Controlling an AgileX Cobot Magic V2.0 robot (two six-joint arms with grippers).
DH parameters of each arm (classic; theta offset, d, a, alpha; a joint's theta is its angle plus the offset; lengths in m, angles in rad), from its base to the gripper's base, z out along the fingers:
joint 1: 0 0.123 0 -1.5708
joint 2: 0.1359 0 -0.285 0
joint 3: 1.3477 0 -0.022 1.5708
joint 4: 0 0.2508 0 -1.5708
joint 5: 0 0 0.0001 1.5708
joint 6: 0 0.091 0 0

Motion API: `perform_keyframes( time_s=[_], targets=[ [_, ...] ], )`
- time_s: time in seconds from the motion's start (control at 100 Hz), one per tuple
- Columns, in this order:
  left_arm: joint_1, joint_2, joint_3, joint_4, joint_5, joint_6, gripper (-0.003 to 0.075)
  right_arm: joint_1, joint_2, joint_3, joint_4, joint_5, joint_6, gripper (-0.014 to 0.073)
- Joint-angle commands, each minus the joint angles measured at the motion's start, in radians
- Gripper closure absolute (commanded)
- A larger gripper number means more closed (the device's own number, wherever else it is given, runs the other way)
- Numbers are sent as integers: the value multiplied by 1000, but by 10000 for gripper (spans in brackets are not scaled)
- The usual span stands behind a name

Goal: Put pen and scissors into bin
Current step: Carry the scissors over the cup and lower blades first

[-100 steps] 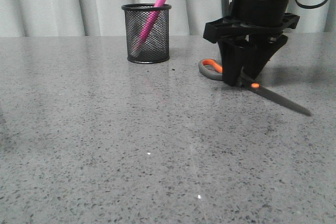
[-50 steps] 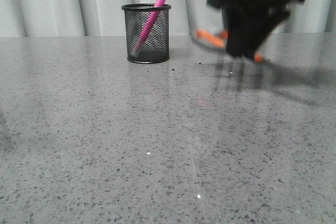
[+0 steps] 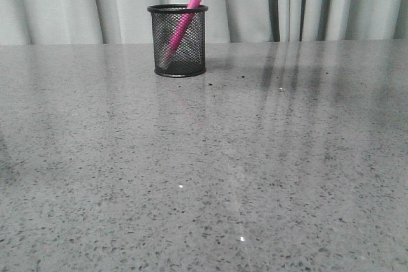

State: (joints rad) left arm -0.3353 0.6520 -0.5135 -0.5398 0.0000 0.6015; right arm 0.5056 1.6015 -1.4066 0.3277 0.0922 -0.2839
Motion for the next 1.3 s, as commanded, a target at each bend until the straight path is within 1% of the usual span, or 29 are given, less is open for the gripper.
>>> perform_keyframes(
  time_s=[0.0, 0.1, 0.15, 0.43, 0.64, 0.82, 0.96, 1.13, 1.22, 1.29],
  targets=[
    [3, -4, -28, -8, -65, -2, 739, 20, 22, -24, 7, -292, -9, 670],
    [3, -4, -28, -8, -65, -2, 739, 34, 95, -26, 7, -525, -9, 670],
    [3, -4, -28, -8, -65, -2, 739, 34, 125, -28, 7, -595, -9, 670],
    [3, -4, -28, -8, -65, -2, 739, 36, 215, -32, 7, -653, -9, 670],
    [3, -4, -28, -8, -65, -2, 739, 36, 237, -32, 7, -619, -9, 670],
    [3, -4, -28, -8, -65, -2, 739, 36, 245, -32, 7, -521, -9, 670],
    [3, -4, -28, -8, -65, -2, 739, 36, 271, -32, 7, -518, -9, 670],
    [3, -4, -28, -8, -65, -2, 739, 36, 283, -32, 7, -466, -9, 670],
    [3, -4, -28, -8, -65, -2, 739, 36, 283, -32, 7, -463, -9, 669],
    [3, -4, -28, -8, -65, -2, 739, 36, 283, -32, 7, -465, -9, 654]
  ],
)
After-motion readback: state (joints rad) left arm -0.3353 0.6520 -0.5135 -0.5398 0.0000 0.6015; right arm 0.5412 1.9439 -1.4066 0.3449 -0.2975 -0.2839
